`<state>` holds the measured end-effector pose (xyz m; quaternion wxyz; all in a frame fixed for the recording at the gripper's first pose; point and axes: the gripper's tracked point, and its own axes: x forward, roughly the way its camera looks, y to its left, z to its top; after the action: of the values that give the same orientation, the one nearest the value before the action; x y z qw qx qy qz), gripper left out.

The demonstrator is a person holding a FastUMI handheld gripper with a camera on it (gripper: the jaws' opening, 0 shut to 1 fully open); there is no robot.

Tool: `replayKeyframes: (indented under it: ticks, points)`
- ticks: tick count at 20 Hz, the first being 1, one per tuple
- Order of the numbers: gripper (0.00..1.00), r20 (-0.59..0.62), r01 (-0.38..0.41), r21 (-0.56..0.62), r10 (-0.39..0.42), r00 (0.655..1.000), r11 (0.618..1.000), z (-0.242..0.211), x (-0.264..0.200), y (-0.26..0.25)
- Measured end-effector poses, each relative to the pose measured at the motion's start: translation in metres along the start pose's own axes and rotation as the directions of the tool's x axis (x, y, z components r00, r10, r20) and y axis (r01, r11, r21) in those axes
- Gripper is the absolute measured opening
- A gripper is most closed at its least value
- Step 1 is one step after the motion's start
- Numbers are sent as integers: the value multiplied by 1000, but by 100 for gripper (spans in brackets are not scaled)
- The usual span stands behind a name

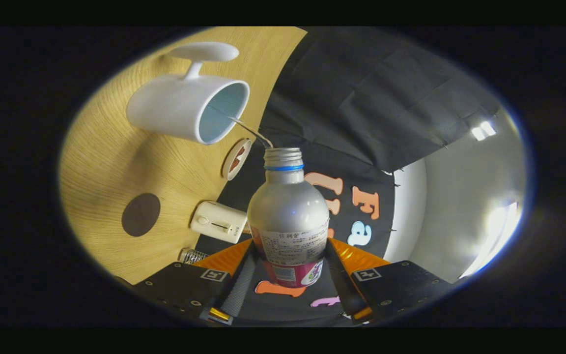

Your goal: Take the bottle from table, then pour the juice into the cup, finally place the bottle on the coaster

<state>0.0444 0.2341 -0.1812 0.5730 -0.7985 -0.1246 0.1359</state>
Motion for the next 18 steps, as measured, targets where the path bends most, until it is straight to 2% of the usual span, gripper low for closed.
replayKeyframes:
  ticks: [12, 15, 18]
  points:
    - [77, 48, -54, 20, 53, 997, 998, 23, 6, 17]
    - [77, 55, -103, 90, 99, 994, 991, 27, 6, 31]
    - [77, 42, -106, 199, 99, 994, 974, 27, 7, 33]
